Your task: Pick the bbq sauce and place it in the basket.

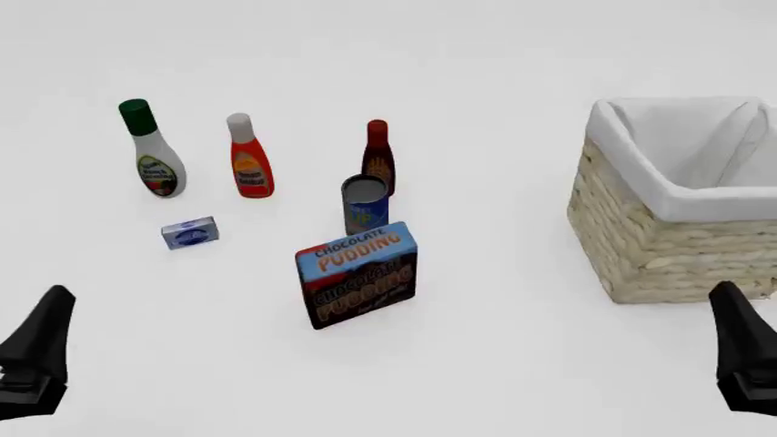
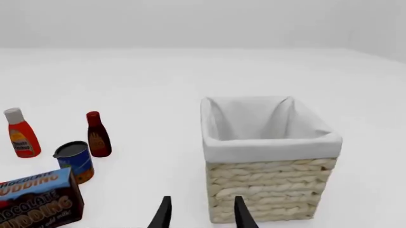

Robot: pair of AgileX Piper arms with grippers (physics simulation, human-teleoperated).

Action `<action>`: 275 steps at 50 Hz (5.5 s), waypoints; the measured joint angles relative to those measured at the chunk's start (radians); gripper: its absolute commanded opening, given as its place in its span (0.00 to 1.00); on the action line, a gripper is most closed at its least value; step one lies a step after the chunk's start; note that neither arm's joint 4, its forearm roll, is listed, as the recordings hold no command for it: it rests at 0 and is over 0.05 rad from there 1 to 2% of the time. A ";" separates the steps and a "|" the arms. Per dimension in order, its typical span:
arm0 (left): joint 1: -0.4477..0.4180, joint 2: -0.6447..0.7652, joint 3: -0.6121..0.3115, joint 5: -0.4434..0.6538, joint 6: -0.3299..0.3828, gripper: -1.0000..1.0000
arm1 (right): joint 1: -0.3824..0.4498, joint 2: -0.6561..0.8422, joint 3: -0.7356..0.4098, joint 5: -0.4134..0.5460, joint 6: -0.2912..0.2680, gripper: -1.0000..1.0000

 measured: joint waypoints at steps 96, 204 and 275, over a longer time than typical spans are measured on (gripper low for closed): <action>0.000 0.004 -0.003 -0.001 0.003 1.00 | 0.296 0.982 -1.023 0.157 -0.062 1.00; 0.000 0.004 -0.003 -0.001 0.003 1.00 | 0.473 2.165 -2.008 0.354 -0.020 1.00; 0.000 0.004 -0.003 -0.001 0.003 1.00 | 0.491 2.440 -2.202 0.424 -0.028 1.00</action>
